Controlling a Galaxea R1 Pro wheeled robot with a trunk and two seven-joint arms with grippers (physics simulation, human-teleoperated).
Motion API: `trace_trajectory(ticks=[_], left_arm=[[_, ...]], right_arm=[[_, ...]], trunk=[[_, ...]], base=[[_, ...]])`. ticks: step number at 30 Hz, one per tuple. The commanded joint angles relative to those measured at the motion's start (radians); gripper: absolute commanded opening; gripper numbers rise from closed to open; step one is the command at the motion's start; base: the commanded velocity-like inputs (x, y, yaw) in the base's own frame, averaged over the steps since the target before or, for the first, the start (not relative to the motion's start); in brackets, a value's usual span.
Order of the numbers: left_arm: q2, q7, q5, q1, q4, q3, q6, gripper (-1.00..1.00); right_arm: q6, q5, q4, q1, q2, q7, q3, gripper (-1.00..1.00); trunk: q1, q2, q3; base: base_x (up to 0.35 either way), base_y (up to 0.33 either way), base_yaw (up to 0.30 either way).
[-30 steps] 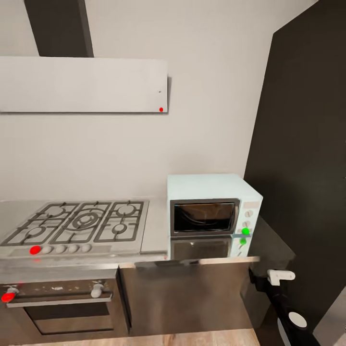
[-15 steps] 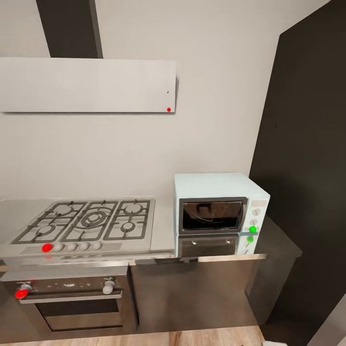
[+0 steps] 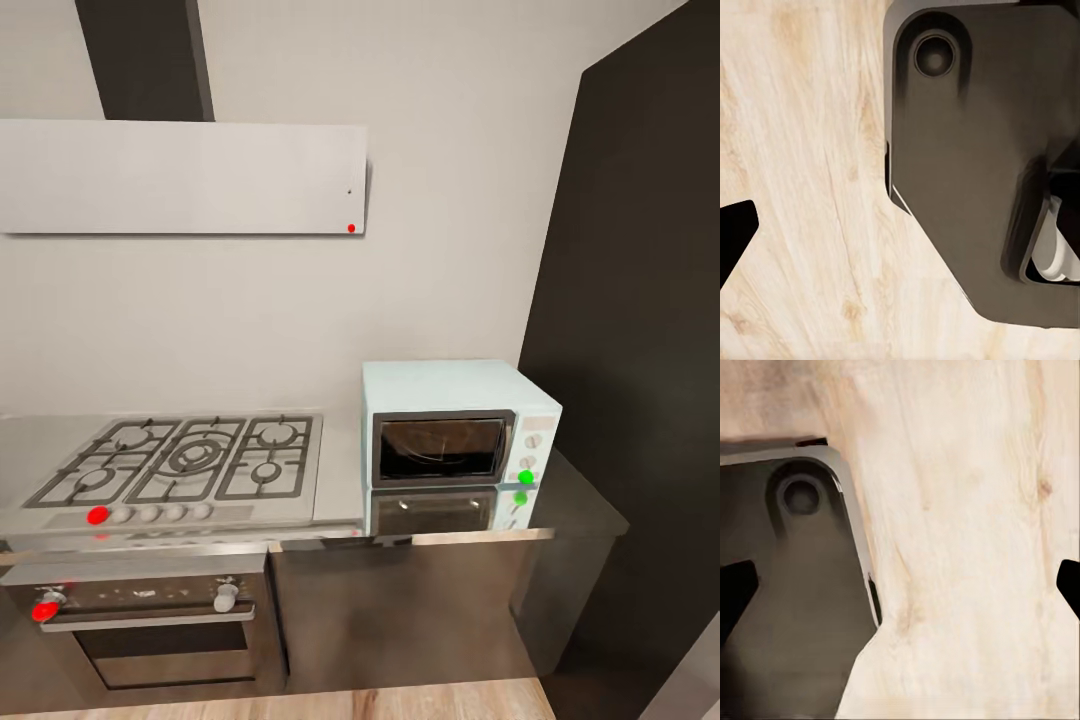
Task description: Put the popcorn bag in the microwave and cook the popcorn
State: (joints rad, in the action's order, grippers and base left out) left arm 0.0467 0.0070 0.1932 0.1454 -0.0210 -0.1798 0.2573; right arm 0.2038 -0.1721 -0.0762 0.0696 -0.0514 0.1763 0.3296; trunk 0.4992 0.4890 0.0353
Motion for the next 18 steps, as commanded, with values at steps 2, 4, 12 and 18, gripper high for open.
trace_trajectory(ticks=[2, 4, 12, 18], left_arm=[[0.0, 0.002, 0.01, 0.0, -0.002, -0.008, -0.015, 1.0], [-0.002, 0.003, 0.009, 0.0, -0.002, -0.008, -0.06, 1.0], [-0.013, 0.002, 0.009, 0.0, -0.003, -0.01, -0.085, 1.0], [-0.042, 0.001, 0.009, 0.0, -0.004, -0.01, -0.084, 1.0]], right_arm=[[-0.071, -0.012, -0.005, -0.043, 0.015, 0.003, 0.006, 1.0], [-0.09, -0.012, -0.005, -0.066, 0.034, 0.002, 0.006, 1.0], [0.002, -0.011, 0.016, -0.073, 0.045, 0.006, 0.012, 1.0], [0.018, -0.01, 0.018, -0.073, 0.045, 0.006, 0.013, 1.0]], trunk=[[0.001, 0.002, 0.002], [0.001, 0.002, 0.002], [0.001, 0.002, 0.002], [0.001, 0.002, 0.002]], base=[[0.0, 0.0, 0.0], [0.0, 0.0, 0.0], [0.0, 0.0, 0.0], [0.0, 0.0, 0.0]])
